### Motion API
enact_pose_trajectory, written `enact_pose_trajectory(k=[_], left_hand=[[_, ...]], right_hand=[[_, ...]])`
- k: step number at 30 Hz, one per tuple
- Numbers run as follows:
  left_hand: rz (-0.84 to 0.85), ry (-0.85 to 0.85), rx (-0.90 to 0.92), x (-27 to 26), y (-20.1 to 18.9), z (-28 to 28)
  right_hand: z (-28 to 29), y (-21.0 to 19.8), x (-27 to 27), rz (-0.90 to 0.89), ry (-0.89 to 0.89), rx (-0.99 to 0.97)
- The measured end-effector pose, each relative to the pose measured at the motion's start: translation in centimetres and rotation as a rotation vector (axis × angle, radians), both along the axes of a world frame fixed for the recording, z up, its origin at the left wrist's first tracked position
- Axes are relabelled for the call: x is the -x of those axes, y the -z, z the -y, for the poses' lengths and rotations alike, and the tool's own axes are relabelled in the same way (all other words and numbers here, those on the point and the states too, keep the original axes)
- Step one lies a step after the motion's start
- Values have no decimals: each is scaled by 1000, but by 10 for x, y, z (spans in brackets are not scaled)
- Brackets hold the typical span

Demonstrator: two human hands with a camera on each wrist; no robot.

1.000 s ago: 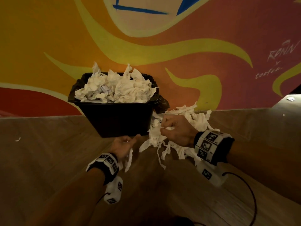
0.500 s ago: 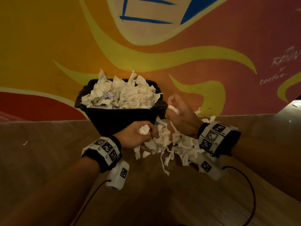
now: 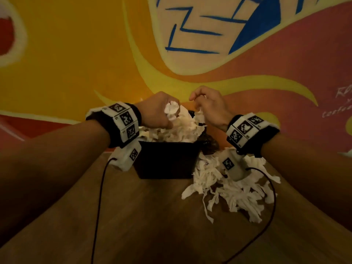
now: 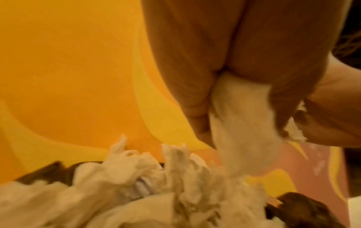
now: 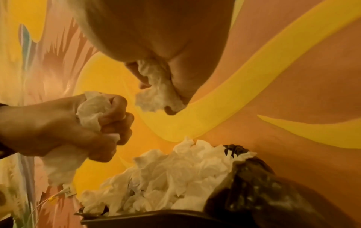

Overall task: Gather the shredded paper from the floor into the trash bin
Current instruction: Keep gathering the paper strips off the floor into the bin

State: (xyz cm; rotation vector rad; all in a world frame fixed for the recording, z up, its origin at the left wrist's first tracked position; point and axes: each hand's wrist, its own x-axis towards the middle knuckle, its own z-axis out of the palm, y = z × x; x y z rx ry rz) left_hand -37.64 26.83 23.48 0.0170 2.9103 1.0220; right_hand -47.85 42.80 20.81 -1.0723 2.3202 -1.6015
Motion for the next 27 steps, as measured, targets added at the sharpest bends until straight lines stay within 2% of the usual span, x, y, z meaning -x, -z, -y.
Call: enact_pose_trajectory(k=[4,9,13,15,20,21,23,25,27], left_hand=[[-42,-184,-67,0,8,30],[-13,-265,124,-1,34,44],[72,-251,142,2,46,43],[139,-265,159,5,52,40],[340,-130,411,7,62,43],[367,-98,426,7,63,44],[407,-50,429,4,63,45],[395,-19,441,1,62,45],[283,-9,456,0,59,47]], right_hand=[[16,5,-1,-70,-41,-167],[33,22,-13,-123,-69,-398],[43,34,-23,-125,-115,-672],[47,41,-26,-160,-150,-706],[47,47,-20,-238,-173,-685],[44,45,-17,-227,-202,-700],[38,43,-10,-319,-203,-752],[31,42,-4,-405,-172,-761],[27,40,-3,-421,-183,-803]])
